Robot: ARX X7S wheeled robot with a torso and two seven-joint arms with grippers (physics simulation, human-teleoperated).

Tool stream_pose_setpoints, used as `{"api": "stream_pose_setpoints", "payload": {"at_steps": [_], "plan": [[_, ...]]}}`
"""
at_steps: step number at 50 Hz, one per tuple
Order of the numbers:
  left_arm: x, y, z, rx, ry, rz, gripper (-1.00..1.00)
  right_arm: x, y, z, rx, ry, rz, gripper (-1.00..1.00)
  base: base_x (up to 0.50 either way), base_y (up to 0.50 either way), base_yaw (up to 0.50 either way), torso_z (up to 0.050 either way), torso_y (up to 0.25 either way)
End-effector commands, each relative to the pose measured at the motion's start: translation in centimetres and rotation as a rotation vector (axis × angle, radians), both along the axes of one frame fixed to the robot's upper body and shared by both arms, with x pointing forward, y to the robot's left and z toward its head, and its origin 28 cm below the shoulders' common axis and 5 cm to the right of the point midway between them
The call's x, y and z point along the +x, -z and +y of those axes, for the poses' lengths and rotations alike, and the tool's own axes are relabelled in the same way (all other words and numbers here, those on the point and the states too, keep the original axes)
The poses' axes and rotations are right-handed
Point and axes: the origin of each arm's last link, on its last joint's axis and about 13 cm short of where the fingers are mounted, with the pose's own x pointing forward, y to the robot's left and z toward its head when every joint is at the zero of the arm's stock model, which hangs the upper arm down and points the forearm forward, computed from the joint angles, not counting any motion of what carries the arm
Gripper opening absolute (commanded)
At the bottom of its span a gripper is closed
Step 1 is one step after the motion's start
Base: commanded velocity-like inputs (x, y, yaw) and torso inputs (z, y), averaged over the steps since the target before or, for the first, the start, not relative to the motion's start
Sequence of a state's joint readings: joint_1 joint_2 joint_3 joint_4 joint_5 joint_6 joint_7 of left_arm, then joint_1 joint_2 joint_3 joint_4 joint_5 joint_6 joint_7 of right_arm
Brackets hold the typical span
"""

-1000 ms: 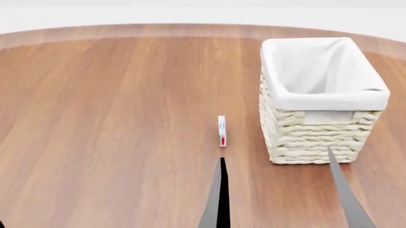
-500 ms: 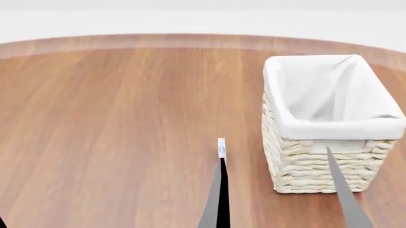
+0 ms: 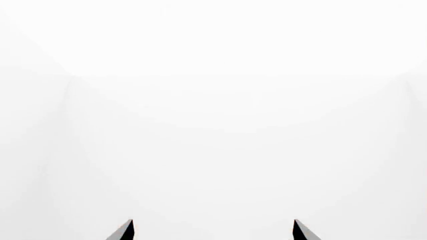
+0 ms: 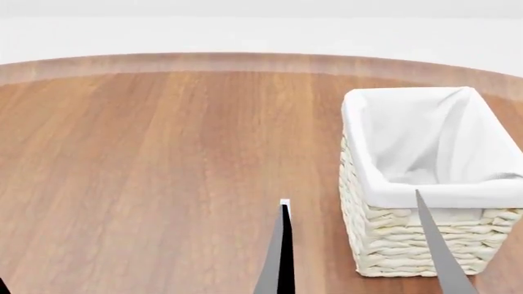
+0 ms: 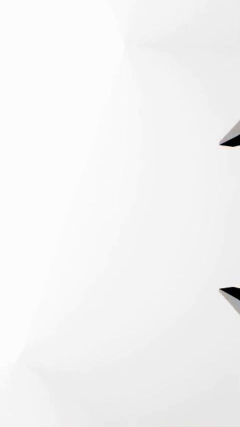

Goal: Pick up the tomato sauce, and put it in the basket.

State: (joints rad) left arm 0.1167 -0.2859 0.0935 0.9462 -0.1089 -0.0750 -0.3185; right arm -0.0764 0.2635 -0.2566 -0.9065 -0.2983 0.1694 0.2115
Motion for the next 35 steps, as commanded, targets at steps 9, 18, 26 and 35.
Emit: {"api": "stream_pose_setpoints", "payload": {"at_steps": [9,18,26,35], "plan": [[-0.1,0.2,0.1,-0.002,0.0,0.003,1.0,0.8,1.7,0.2,0.015,-0.006,0.074,1.0,0.0,0.0,0.0,0.0,0.0],[-0.1,0.2,0.1,-0.003,0.004,0.004,1.0,0.1,3.5,-0.4,0.04,-0.002,0.172,1.0,0.0,0.0,0.0,0.0,0.0],[0.1,0.4,0.0,-0.002,0.009,0.013,1.0,-0.7,5.1,-0.9,0.042,0.016,0.232,1.0,0.0,0.0,0.0,0.0,0.0],[0.3,0.6,0.0,0.003,0.003,0.022,1.0,-2.1,7.3,-0.9,0.085,0.041,0.357,1.0,0.0,0.0,0.0,0.0,0.0]]}}
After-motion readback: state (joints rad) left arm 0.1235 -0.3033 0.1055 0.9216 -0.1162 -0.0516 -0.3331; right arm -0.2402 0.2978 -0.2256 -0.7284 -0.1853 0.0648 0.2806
